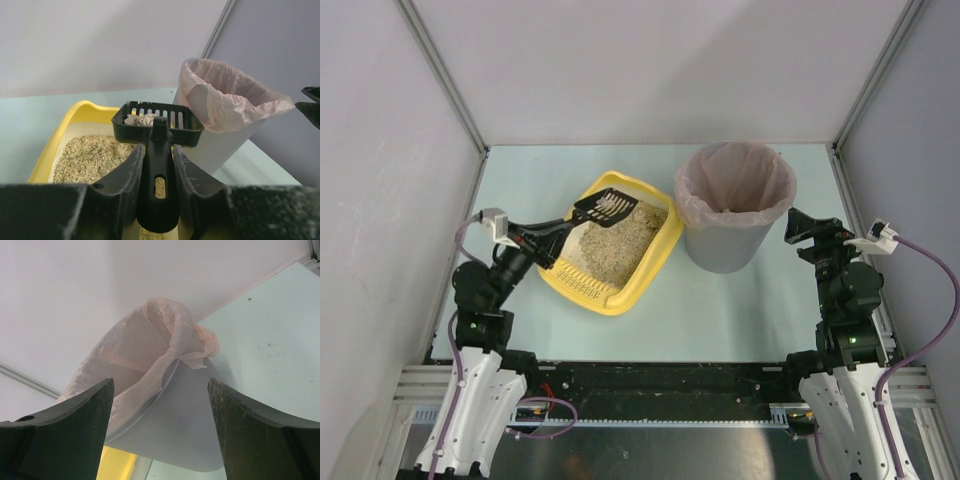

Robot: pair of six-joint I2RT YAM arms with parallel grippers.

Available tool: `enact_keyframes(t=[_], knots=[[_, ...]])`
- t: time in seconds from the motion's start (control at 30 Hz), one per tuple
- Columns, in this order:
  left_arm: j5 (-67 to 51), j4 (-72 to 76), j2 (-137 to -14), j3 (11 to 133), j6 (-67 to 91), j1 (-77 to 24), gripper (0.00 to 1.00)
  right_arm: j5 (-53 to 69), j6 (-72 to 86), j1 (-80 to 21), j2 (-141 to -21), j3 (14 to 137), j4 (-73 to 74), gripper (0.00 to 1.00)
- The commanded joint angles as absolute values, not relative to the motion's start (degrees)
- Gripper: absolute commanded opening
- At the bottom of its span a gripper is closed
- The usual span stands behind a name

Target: Clean the litter box

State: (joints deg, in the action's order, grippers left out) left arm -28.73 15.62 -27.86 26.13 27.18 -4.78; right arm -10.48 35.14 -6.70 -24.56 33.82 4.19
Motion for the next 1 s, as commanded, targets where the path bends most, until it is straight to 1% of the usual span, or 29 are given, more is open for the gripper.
enact_keyframes(t=[0.0,0.13,0.23,0.37,0.47,0.67,0.83,0.97], knots=[[-29.5,7.9,-30.8,33.7,23.4,-6.1,0.0,-12.2,34.5,-7.2,-23.7,33.8,2.1,0.81],[-28.2,5.7,-32.9,40.1,22.6,-7.6,0.0,-12.4,34.5,-7.1,-23.6,33.7,2.2,0.8],[-26.3,4.9,-35.9,44.7,21.8,-11.8,0.0,-12.1,35.2,-7.2,-23.6,33.1,1.3,0.8],[-22.3,4.2,-41.8,50.8,18.5,-21.9,0.0,-11.4,35.5,-7.1,-23.5,32.9,0.9,0.8],[-20.6,4.0,-48.0,55.4,17.2,-27.5,0.0,-12.2,35.2,-7.2,-22.4,32.9,1.2,0.8],[-17.1,3.5,-58.3,64.2,12.9,-36.0,0.0,-13.4,34.4,-7.1,-20.8,33.0,2.1,0.81],[-17.4,1.7,-66.8,71.7,10.8,-37.4,0.0,-13.4,34.1,-7.1,-20.8,32.9,2.1,0.81],[-17.1,0.4,-70.6,75.8,9.0,-38.6,0.0,-13.9,33.5,-7.1,-20.7,33.0,2.4,0.81]])
